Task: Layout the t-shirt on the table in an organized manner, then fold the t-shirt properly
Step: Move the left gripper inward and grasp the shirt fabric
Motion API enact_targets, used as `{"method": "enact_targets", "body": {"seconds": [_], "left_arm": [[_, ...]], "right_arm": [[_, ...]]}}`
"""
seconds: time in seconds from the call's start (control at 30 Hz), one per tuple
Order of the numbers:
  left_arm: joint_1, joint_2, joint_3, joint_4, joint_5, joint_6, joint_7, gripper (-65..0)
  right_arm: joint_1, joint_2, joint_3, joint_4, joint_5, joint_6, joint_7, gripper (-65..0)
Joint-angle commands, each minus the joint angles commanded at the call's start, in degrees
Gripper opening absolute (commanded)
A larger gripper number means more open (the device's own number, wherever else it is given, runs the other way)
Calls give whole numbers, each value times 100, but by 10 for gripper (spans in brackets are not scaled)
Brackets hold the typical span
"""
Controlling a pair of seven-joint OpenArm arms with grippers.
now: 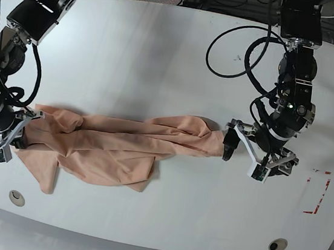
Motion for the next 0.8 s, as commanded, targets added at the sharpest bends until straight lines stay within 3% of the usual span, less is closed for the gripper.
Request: {"method": "enact_targets", "body": {"seconds": [0.27, 0.53, 0.8], "left_arm": [[-237, 0, 88, -703, -70, -35, -26, -68], [-404, 0, 369, -1064, -237, -378, -35, -69], [-457, 0, 668, -1433, -237, -396, -44, -71]], "right_arm": [[0, 0, 0, 0, 0, 0, 0, -650], [0, 0, 0, 0, 0, 0, 0, -650], [0, 0, 0, 0, 0, 0, 0, -650]]}}
